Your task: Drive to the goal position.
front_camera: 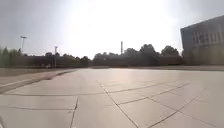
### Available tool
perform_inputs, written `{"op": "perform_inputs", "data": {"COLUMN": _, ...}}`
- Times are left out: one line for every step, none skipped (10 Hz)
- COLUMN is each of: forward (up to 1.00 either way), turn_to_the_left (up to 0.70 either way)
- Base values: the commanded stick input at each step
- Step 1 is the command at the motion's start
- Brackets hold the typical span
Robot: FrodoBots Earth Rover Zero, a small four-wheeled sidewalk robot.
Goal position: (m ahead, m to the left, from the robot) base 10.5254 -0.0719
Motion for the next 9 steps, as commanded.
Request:
{"op": "perform_inputs", "data": {"forward": 0.70, "turn_to_the_left": 0.00}}
{"op": "perform_inputs", "data": {"forward": 0.70, "turn_to_the_left": 0.00}}
{"op": "perform_inputs", "data": {"forward": 0.70, "turn_to_the_left": 0.00}}
{"op": "perform_inputs", "data": {"forward": 0.70, "turn_to_the_left": 0.00}}
{"op": "perform_inputs", "data": {"forward": 0.70, "turn_to_the_left": 0.00}}
{"op": "perform_inputs", "data": {"forward": 0.70, "turn_to_the_left": 0.00}}
{"op": "perform_inputs", "data": {"forward": 0.70, "turn_to_the_left": 0.00}}
{"op": "perform_inputs", "data": {"forward": 0.70, "turn_to_the_left": 0.00}}
{"op": "perform_inputs", "data": {"forward": 0.70, "turn_to_the_left": 0.00}}
